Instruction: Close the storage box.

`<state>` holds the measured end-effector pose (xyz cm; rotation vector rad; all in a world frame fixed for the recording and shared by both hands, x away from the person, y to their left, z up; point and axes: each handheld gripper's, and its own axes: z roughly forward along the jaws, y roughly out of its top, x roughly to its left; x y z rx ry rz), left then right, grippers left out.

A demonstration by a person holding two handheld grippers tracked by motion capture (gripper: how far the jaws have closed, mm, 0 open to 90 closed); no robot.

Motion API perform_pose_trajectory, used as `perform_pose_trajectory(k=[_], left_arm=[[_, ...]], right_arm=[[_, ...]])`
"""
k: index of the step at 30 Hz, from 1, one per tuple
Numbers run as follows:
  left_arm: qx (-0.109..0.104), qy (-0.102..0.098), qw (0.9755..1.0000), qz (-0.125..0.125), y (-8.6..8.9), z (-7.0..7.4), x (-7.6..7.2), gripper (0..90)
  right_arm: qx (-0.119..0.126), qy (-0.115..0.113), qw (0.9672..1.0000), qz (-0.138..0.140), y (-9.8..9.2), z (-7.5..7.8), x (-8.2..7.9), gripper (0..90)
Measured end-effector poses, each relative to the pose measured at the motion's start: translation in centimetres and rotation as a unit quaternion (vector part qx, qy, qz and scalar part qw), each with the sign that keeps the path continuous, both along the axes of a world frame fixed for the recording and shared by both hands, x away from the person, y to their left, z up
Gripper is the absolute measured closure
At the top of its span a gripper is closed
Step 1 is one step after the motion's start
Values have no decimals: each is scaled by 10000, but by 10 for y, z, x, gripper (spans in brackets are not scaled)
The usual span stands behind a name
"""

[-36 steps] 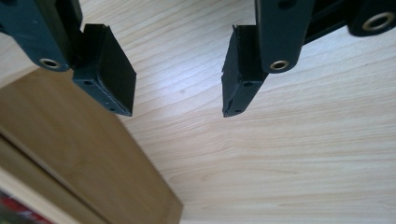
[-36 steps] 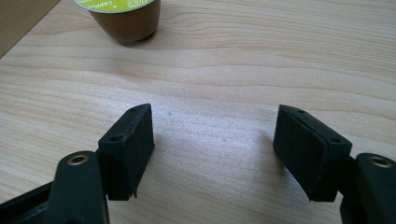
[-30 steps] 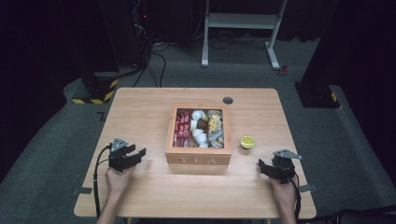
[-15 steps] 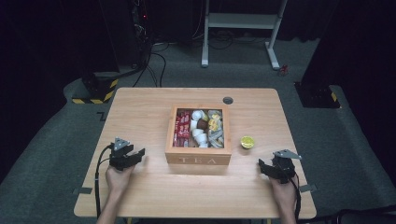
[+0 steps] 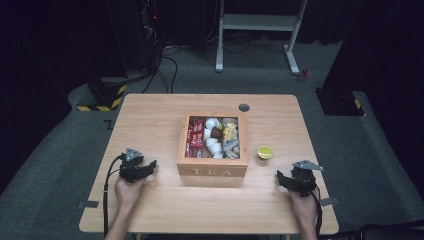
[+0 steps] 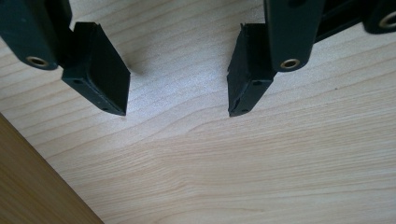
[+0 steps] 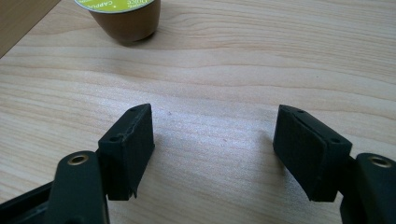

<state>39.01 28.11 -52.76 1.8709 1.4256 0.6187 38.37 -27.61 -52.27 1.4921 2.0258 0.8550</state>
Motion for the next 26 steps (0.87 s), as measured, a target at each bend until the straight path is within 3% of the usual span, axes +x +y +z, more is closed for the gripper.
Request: perform_pose_trajectory(k=[6,26], left_arm=[[219,12,9997,-80,-8,0,-2,371],[221,13,9997,-112,-10,0,-3,340]], right_arm=[[0,0,10000,1,0,0,0,288],[-1,1,10000,6,0,0,0,286]])
